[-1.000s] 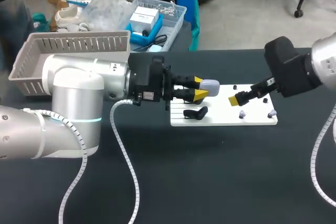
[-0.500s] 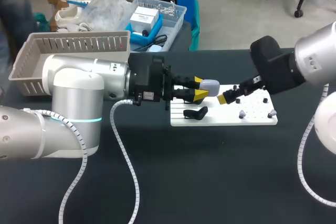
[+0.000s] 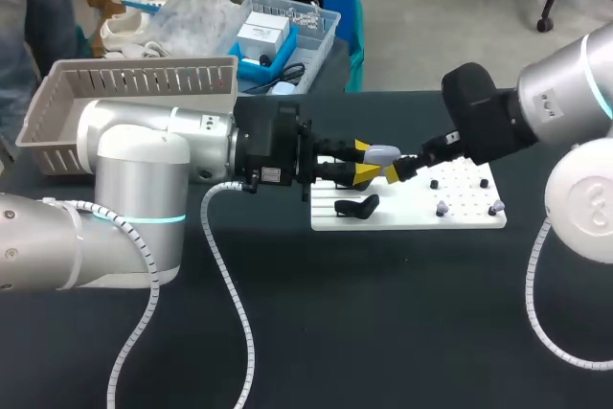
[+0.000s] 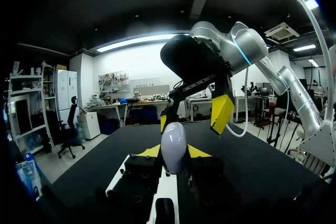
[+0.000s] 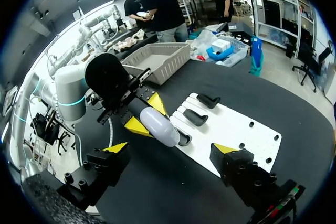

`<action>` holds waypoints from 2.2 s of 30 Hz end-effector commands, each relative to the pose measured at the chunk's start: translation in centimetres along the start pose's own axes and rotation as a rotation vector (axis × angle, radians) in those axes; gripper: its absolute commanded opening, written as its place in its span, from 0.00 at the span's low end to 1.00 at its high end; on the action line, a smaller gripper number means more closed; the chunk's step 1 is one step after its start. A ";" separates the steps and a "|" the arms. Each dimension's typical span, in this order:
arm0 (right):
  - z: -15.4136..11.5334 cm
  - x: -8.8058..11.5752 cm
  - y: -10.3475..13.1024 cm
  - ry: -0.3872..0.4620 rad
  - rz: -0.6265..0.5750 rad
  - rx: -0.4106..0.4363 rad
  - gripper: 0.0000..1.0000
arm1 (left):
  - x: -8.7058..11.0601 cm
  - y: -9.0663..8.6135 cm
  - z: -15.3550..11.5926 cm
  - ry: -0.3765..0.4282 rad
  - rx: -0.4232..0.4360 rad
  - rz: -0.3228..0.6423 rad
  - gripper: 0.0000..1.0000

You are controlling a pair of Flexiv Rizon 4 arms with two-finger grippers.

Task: Pick up each earbud case from the left stands, insert the matching earbuds, close the lid, and place the case in the box.

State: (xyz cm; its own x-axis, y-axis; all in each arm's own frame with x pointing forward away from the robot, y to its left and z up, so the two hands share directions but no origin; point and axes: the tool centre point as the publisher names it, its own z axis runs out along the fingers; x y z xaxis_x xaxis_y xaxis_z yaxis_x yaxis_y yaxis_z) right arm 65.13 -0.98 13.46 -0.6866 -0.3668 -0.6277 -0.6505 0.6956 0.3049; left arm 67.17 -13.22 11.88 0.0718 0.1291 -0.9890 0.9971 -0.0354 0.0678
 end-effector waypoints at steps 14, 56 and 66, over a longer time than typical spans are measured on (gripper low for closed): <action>0.9 -0.4 -1.2 0.009 0.031 0.013 1.00 | 0.1 0.0 0.1 -0.001 -0.001 0.001 0.00; 0.9 -1.8 -2.1 -0.017 0.051 0.055 1.00 | 0.1 0.0 0.1 -0.001 -0.001 0.001 0.00; -1.5 -3.2 -2.1 -0.104 -0.017 0.133 1.00 | 0.1 0.0 0.1 -0.001 -0.001 0.001 0.00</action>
State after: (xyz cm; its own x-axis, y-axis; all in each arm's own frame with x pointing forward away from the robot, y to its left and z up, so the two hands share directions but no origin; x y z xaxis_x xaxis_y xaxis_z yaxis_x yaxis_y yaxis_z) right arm 69.56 -1.52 15.35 -0.6477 -0.3226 -0.6902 -0.6319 0.7336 0.2501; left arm 67.23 -13.26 11.85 0.0718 0.1289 -0.9891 0.9971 -0.0351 0.0678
